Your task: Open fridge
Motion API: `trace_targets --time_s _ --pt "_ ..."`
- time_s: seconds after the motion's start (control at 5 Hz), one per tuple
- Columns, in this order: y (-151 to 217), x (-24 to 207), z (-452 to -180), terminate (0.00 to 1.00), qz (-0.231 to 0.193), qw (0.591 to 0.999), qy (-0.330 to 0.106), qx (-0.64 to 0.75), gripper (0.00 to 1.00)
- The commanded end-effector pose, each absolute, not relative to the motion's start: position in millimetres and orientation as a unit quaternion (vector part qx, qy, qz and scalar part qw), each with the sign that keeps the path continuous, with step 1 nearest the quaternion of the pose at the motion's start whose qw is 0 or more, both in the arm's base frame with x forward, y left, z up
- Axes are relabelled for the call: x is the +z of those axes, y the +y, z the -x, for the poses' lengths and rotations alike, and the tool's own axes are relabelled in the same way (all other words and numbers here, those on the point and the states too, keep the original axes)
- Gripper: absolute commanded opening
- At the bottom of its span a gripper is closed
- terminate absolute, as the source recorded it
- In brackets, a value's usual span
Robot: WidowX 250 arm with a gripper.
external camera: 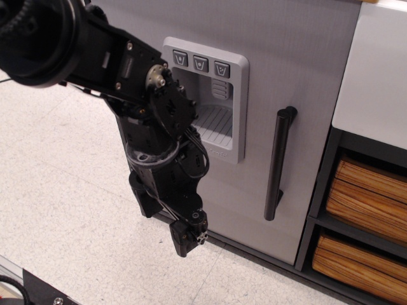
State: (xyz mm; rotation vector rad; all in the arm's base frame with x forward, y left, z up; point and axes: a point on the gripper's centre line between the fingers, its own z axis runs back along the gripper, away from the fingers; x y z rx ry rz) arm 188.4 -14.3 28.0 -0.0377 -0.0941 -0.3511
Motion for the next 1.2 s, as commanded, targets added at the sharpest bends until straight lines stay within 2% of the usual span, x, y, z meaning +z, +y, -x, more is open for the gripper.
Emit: trace_targets --time_s 0.0,0.4,0.6,1.0 --pt "-14.3 28.0 -188.4 0.00 0.019 0.983 -0.047 -0.175 1.00" --pt "-34.9 32.1 -244.9 0.00 0.015 0.990 -0.091 -0.109 1.00" --pt "-43.0 44.7 -285.2 0.00 0.021 0.990 -0.119 -0.073 1.00" --pt "-52.8 65.6 -331.2 0.00 0.021 0.985 -0.169 -0.031 1.00"
